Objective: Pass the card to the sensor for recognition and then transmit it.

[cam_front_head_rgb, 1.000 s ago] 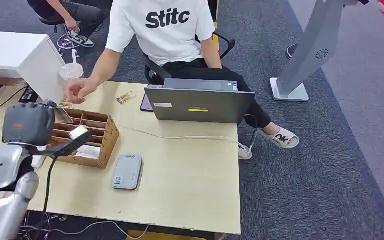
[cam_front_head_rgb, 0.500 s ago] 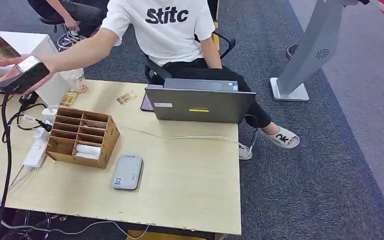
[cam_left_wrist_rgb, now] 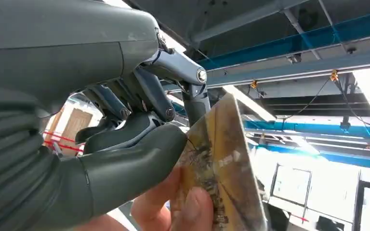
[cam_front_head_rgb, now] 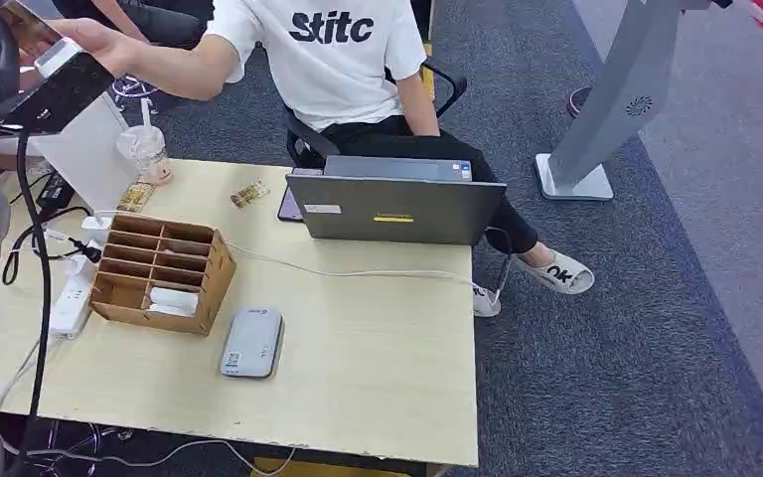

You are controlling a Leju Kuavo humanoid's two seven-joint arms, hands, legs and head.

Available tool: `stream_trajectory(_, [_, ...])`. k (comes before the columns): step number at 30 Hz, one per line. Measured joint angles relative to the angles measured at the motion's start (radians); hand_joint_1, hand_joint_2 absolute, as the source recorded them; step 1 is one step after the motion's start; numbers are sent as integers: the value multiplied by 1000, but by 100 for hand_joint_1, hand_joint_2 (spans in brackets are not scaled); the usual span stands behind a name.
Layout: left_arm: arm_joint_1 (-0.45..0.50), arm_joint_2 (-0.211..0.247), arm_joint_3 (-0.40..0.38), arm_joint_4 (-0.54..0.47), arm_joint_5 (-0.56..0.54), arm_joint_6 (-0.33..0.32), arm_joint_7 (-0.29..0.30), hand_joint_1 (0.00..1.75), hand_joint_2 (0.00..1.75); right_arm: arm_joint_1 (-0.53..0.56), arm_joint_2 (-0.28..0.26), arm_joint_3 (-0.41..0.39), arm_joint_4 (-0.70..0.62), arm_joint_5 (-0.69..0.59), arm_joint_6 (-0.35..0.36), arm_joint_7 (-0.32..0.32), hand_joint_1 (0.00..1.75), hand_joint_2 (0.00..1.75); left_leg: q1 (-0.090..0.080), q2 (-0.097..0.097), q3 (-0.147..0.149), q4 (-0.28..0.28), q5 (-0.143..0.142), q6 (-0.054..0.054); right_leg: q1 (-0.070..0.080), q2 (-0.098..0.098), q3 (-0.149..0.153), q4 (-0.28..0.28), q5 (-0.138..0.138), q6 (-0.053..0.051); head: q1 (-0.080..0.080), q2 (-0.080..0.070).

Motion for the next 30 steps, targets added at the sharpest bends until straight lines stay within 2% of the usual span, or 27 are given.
stream_trajectory(8, [-5,-15,0,1,104,2,-13,175,175,0,0,-4,0,8,8,4,0,175,0,0,0,0,0,0,0,0,0,0,0,0,0,0])
stream_trajectory(9, [-5,-16,0,1,111,3,-21,169,175,0,0,-4,0,8,10,5,0,175,0,0,0,0,0,0,0,0,0,0,0,0,0,0])
stream_trajectory(13, [-3,-18,0,1,127,7,-30,70,175,0,0,-5,0,13,16,7,0,175,0,0,0,0,0,0,0,0,0,0,0,0,0,0])
stream_trajectory(14, [-1,-19,0,1,132,8,-34,63,175,0,0,-5,0,13,17,7,0,175,0,0,0,0,0,0,0,0,0,0,0,0,0,0])
stream_trajectory(15, [0,-20,0,1,134,8,-35,0,175,0,0,-5,0,13,19,7,0,175,0,0,0,0,0,0,0,0,0,0,0,0,0,0])
stream_trajectory(30, [60,-23,0,-19,164,80,-64,0,175,0,0,-5,0,26,31,4,0,175,0,-1,-1,0,0,0,0,-1,0,0,0,0,0,0])
